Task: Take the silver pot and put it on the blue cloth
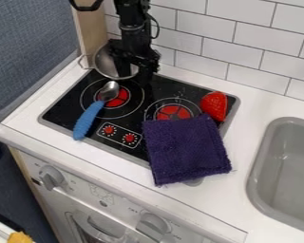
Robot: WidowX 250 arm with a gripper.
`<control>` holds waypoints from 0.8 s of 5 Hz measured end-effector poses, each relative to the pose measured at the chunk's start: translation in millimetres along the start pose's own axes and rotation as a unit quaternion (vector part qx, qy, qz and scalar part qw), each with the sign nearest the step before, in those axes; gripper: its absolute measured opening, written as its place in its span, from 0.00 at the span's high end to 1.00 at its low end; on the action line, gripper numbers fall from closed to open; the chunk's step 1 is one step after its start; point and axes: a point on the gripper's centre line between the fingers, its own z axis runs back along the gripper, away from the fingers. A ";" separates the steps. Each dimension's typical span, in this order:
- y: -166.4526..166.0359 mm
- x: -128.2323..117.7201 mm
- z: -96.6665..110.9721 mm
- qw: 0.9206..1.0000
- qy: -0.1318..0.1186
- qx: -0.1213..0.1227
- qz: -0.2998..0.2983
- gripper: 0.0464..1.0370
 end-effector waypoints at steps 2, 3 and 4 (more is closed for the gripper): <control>-4.2 -4.1 10.0 1.000 -0.017 0.001 -0.010 0.79; -9.4 -12.3 37.2 0.999 -0.045 -0.009 -0.004 0.93; -26.0 -17.2 87.5 0.994 -0.107 0.000 -0.025 0.97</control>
